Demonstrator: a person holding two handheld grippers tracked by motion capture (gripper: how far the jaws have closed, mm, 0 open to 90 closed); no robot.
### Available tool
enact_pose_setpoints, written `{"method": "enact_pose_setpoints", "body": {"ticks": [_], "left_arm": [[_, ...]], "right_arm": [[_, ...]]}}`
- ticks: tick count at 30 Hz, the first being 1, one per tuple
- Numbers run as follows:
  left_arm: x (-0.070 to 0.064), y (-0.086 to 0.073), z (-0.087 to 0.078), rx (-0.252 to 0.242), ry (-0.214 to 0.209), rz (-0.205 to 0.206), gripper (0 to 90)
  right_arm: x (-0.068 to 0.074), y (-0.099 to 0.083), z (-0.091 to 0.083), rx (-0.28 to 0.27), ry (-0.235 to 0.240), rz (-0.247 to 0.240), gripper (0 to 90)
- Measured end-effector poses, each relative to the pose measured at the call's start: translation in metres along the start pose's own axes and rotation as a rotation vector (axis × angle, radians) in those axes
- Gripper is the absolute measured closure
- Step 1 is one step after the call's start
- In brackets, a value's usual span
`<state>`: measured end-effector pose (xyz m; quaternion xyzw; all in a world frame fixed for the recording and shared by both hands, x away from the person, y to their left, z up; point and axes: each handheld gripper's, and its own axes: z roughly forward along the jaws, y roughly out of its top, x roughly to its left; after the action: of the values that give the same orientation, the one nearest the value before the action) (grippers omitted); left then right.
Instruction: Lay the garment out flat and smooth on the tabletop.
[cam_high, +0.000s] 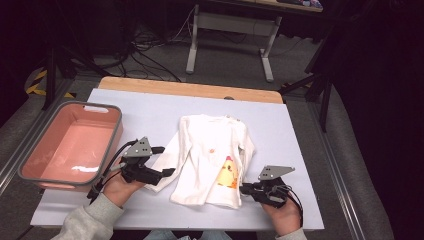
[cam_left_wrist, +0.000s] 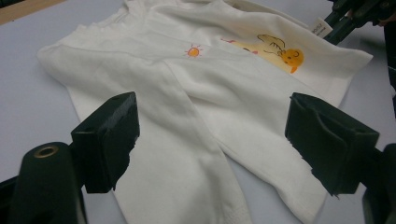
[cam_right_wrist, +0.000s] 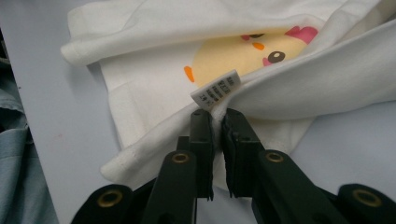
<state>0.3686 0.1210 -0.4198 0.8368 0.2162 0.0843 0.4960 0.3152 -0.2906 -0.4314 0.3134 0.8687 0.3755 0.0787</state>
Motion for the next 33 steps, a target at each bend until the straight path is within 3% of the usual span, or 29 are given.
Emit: {"method": "enact_pose_setpoints", "body": {"ticks": [6,7,16,26,33], "left_arm": [[0.000,0.000,-0.001,-0.005,0.001,-0.006,18.5],[0.000,0.000,-0.001,-0.006,0.001,-0.006,18.5],[0.000,0.000,-0.001,-0.010,0.005,-0.008,18.6],[0.000,-0.003,-0.008,-0.017,0.021,-0.013,18.6],[0.004,-0.008,-0.015,-0.050,0.043,-0.041,18.1]], "right_arm": [[-0.004,0.004,-0.025,-0.064,-0.036,0.006,83.5],[-0.007,0.005,-0.038,-0.091,-0.057,0.014,83.5],[-0.025,0.005,-0.076,-0.146,-0.122,0.045,83.6],[-0.049,-0.001,-0.097,-0.161,-0.171,0.093,83.7],[-0.072,-0.016,-0.109,-0.164,-0.213,0.160,83.7]]}}
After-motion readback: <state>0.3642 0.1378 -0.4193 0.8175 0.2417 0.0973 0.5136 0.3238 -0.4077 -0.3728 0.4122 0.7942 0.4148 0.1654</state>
